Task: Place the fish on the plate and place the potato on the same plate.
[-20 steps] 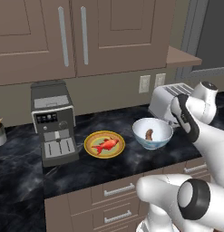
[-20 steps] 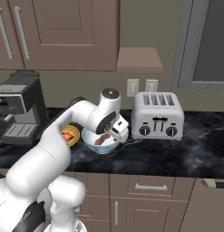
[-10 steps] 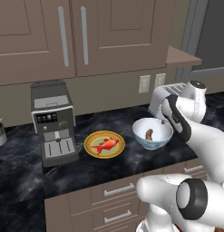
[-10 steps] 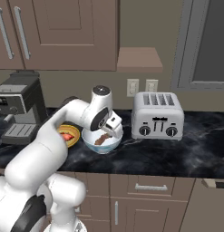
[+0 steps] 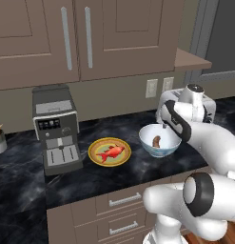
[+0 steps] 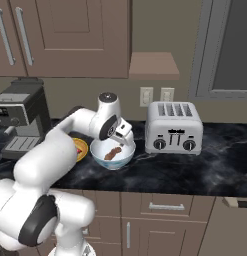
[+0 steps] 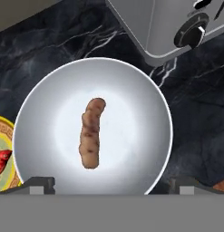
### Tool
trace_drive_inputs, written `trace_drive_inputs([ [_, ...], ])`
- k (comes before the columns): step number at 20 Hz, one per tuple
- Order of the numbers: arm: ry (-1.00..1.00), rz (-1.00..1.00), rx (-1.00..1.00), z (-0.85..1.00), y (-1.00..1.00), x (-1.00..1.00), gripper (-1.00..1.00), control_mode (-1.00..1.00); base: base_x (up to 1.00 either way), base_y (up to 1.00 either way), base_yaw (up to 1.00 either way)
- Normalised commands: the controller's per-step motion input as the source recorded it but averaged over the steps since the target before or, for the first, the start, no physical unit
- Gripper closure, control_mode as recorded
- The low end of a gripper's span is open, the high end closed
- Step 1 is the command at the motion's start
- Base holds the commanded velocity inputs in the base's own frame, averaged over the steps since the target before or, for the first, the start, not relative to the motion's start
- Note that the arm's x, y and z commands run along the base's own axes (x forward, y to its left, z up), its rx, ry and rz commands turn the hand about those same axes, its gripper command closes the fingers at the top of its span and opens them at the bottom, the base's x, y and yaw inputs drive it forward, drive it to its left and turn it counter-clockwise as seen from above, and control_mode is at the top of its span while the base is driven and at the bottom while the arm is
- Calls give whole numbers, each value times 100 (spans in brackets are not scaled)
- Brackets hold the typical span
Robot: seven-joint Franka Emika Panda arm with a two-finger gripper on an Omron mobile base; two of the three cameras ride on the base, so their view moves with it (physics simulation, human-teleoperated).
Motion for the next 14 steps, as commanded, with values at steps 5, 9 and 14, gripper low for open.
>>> trace_drive_inputs([
  [5, 0, 5, -5, -20, 16, 35, -100, -100, 0, 0, 0],
  [9, 0, 2, -7, -29, 9, 20, -100, -100, 0, 0, 0],
  [14, 0, 1, -3, -36, 2, 9, -100, -100, 0, 0, 0],
])
